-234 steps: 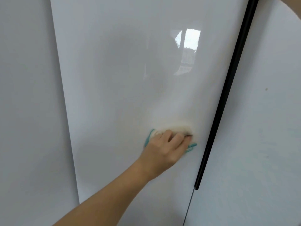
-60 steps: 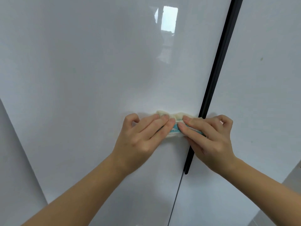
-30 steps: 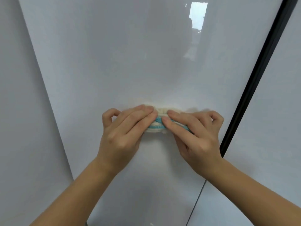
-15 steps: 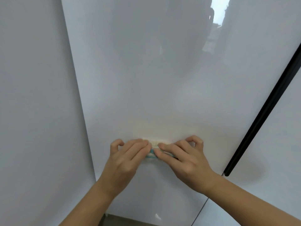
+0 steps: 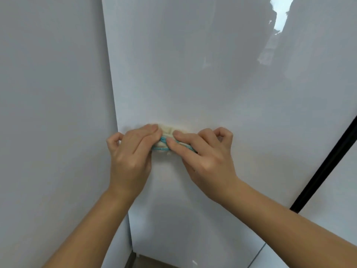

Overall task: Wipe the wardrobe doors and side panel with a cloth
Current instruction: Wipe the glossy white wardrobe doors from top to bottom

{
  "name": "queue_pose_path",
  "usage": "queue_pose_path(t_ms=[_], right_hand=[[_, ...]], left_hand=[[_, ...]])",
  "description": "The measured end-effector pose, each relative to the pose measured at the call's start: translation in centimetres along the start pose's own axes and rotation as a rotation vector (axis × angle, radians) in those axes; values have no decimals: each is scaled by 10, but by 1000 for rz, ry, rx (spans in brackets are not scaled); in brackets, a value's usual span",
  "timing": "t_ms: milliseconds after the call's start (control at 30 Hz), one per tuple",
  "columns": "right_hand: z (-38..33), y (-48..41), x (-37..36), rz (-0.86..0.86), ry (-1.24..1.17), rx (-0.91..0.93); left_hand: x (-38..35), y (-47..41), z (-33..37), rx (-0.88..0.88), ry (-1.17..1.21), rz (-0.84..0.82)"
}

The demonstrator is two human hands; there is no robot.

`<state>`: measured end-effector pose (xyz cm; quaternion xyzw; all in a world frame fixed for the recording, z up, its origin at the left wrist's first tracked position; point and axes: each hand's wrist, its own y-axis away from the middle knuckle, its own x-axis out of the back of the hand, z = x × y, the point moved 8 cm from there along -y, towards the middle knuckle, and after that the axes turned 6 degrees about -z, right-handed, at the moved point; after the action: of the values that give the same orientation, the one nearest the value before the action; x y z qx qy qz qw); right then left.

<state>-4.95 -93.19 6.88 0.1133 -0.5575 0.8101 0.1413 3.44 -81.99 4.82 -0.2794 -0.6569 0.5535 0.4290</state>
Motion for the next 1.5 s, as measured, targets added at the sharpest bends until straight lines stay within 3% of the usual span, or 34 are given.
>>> queue_pose_path(t_ms=[133, 233, 333, 600, 800, 1000, 1233, 1333, 1400, 1500], right_hand=[[-43, 68, -44, -248, -36, 164], [-51, 82, -54, -287, -54, 196], [-48, 61, -45, -224, -21, 196], [-10, -86, -4, 169, 80, -1], [-16, -99, -9, 170, 72, -30], [-61, -4, -53, -42, 20, 126], [-102, 94, -96, -343, -9, 277], [-120, 125, -108, -467, -15, 329], [-124, 141, -112, -582, -110, 252], [-108, 157, -105, -734, -433, -108]], left_hand=[[-21, 91, -4, 56, -37, -221], [-27, 108, -4, 72, -65, -302], [-18, 86, -6, 40, -96, -273], [32, -71, -36, 74, -204, -10], [32, -78, -42, 170, -162, 36], [2, 38, -41, 321, -146, -161], [-24, 140, -31, 381, -91, -401], [-36, 173, -32, 392, -58, -595], [-36, 192, -28, 382, -23, -699], [-24, 193, -17, 305, 116, -719]])
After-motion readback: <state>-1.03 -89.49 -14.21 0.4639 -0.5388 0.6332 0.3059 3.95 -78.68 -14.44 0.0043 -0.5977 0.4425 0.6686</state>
